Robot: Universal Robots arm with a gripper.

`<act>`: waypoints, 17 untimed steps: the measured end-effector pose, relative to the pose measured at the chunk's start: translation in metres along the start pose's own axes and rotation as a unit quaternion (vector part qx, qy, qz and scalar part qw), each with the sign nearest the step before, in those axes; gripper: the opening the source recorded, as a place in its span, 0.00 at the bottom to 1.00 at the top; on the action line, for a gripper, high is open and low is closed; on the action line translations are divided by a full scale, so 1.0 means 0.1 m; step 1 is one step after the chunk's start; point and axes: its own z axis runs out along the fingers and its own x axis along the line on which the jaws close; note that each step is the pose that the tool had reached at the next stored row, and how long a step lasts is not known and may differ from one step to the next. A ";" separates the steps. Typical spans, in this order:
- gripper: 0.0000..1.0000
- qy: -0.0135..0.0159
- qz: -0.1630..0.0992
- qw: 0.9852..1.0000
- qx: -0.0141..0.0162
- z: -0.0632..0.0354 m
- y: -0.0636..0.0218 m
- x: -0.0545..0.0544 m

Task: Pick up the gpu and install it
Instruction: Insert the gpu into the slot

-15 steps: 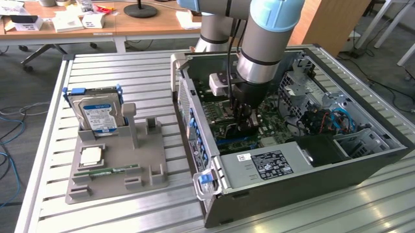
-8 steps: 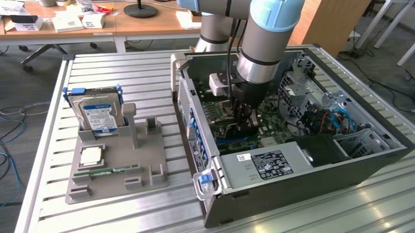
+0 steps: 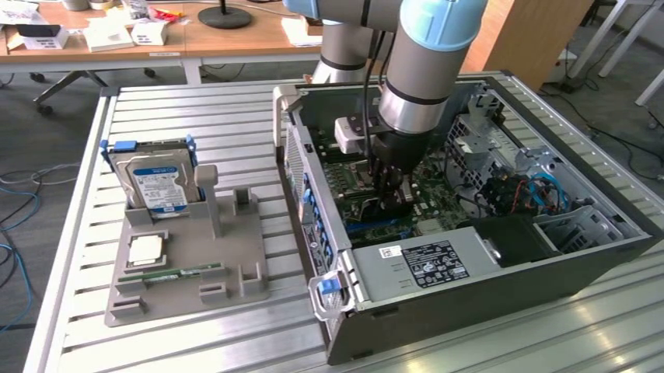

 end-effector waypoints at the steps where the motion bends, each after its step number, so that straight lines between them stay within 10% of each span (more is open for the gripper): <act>1: 0.26 0.000 0.001 1.000 0.000 0.001 0.000 0.00; 17: 0.26 0.000 0.004 1.000 0.001 0.010 0.008 0.00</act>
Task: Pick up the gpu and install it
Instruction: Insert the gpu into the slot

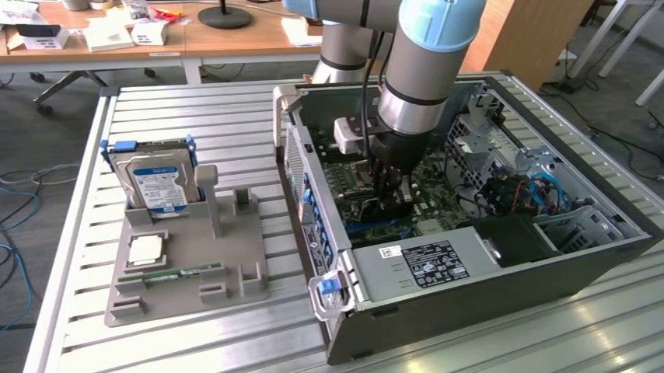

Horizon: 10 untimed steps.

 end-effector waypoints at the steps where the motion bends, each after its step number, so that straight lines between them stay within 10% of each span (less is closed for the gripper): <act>1: 0.26 0.000 0.000 1.000 0.000 0.000 0.000 0.00; 10: 0.26 0.000 0.000 1.000 0.000 0.000 0.005 0.00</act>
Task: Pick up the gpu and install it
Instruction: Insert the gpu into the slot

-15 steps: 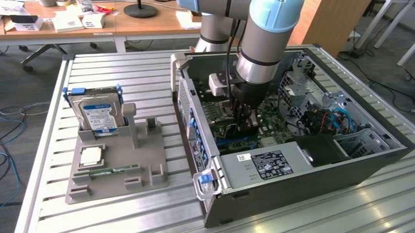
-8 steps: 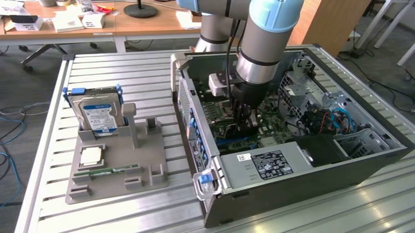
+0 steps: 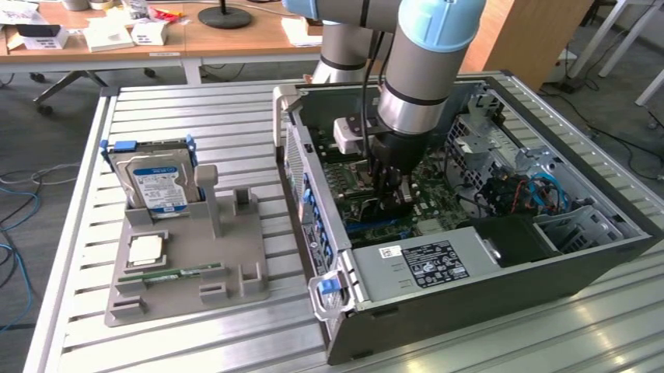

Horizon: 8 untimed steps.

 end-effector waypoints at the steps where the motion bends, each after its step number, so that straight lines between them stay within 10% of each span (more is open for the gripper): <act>1: 0.26 0.000 0.000 1.000 -0.001 0.000 0.001 0.00; 8: 0.26 0.000 0.000 1.000 -0.001 0.000 0.001 0.00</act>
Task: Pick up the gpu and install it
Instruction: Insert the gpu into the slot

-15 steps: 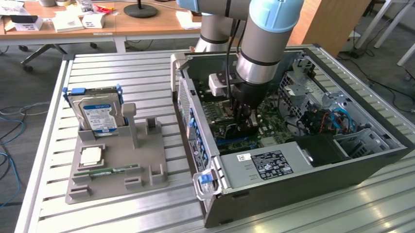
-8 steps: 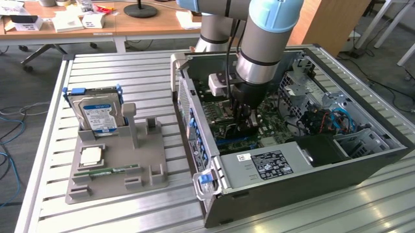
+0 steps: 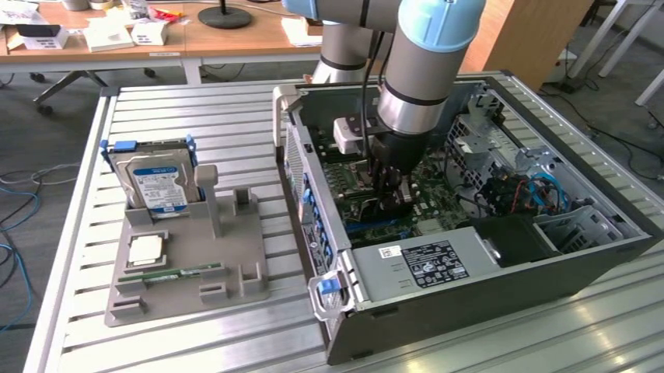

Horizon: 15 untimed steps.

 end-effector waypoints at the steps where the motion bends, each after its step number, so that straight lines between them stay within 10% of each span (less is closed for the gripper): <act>1: 0.26 0.000 0.000 1.000 0.001 0.000 -0.001 0.00; 15: 0.27 -0.001 0.001 1.000 0.000 0.008 0.005 0.00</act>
